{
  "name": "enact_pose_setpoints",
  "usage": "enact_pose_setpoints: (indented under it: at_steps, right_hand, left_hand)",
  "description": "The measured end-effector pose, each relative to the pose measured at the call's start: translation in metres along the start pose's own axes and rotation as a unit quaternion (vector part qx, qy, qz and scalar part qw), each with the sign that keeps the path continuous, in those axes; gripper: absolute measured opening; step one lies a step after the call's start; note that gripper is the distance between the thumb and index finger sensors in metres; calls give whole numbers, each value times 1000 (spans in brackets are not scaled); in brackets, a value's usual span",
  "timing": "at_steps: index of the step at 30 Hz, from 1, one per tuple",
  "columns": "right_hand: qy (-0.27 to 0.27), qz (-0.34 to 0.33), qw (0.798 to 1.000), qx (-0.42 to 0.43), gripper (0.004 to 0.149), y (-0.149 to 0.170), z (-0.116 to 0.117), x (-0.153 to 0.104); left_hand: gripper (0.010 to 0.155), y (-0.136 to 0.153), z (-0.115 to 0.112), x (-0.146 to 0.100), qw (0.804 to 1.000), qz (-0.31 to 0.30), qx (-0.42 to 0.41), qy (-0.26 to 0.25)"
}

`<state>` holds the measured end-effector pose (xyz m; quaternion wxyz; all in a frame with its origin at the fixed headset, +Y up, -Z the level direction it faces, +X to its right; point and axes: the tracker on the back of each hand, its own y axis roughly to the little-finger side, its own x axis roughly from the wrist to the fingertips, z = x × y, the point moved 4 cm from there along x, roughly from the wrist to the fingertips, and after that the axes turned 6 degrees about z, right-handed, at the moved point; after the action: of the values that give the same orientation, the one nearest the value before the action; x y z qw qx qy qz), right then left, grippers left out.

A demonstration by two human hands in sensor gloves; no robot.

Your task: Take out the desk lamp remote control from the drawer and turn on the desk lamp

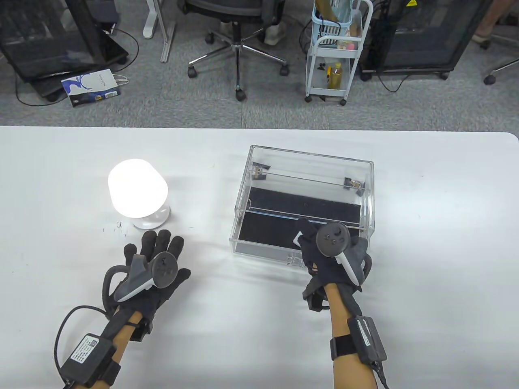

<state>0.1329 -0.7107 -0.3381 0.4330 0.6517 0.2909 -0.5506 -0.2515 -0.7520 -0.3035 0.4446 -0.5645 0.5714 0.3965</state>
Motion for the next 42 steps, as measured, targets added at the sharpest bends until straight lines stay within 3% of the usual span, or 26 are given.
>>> enact_pose_setpoints:
  at_steps: [5, 8, 12, 15, 19, 24, 27, 30, 32, 34, 39, 42]
  right_hand:
    - [47, -57, 997, -29, 57, -29, -17, -28]
    - [72, -53, 992, -88, 66, -40, -20, -42]
    - [43, -25, 985, -164, 63, -41, -9, -48]
    - [27, 9, 975, -221, 58, -34, 0, -45]
    - [-20, 47, 960, -274, 64, -21, 21, -40]
    - [-27, 74, 953, -294, 78, -10, 46, -32]
    - [0, 95, 951, -294, 85, -10, 54, -30]
    - [52, 114, 949, -290, 85, -9, 54, -29]
    - [82, 118, 954, -263, 76, -5, 49, -26]
    - [59, 122, 962, -238, 74, -3, 50, -24]
    - [102, 111, 948, -280, 73, -12, 45, -19]
    - [88, 143, 949, -266, 73, -8, 41, -3]
  left_hand:
    - [75, 0, 3, -2, 1000, -4, 0, -7]
    - [75, 1, 3, -2, 1000, -4, 2, -5]
    - [75, 0, 3, -5, 1000, -4, 4, -9]
    - [75, 0, 4, -7, 1000, -3, 3, -12]
    - [75, 1, 2, -7, 1000, 2, -1, -10]
    - [75, 2, -1, -5, 1000, 5, 3, -3]
    - [75, 2, -2, -5, 1000, 4, 3, 0]
    - [75, 1, -2, -4, 1000, 3, 2, 2]
    - [75, 1, -3, -4, 1000, 2, 5, 3]
    - [75, 1, -3, -4, 1000, 2, 7, 3]
    - [75, 5, 0, -3, 1000, 6, -4, -1]
    - [76, 5, 1, -1, 1000, 6, -7, 0]
